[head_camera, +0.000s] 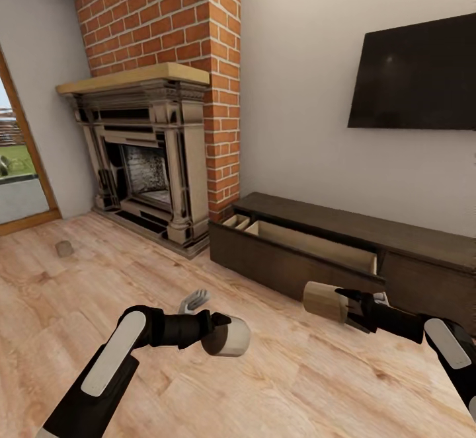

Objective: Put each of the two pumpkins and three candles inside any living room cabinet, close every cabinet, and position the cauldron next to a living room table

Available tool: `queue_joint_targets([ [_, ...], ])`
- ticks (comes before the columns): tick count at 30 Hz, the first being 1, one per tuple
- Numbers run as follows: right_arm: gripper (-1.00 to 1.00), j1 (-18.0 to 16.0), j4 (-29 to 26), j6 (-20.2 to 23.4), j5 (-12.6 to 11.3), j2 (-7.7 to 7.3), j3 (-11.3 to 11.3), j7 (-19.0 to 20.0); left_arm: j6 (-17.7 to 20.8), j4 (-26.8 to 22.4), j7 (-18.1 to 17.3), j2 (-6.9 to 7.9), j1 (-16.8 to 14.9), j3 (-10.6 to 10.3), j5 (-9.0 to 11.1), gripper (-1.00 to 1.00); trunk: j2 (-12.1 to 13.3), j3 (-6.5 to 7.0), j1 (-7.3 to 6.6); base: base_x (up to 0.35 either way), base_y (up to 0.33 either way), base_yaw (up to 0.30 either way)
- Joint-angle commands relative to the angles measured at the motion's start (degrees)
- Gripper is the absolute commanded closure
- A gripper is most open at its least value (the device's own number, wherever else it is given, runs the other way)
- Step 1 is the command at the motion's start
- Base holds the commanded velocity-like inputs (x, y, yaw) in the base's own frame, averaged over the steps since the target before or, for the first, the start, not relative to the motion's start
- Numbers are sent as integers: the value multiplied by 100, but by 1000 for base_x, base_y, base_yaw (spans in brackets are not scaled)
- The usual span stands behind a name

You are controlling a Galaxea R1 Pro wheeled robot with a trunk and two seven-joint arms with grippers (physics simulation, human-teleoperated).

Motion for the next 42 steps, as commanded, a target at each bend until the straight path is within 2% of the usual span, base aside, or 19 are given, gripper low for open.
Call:
queue_joint_targets([
  [1, 100, -7, 0, 44, -28, 3, -16, 35, -18, -7, 56, 4, -3, -11, 89, 100, -3, -6, 2, 306, 97, -273],
  [17, 100, -9, 0, 44, -28, 5, -16, 29, -18, -12, 55, 13, -3, -17, 91, 100, -3, -6, 2, 270, 60, -273],
  [42, 100, -8, 0, 44, -28, 3, -16, 29, -17, -16, 53, 13, -3, -7, 94, 100, -3, -6, 2, 220, 233, -273],
])
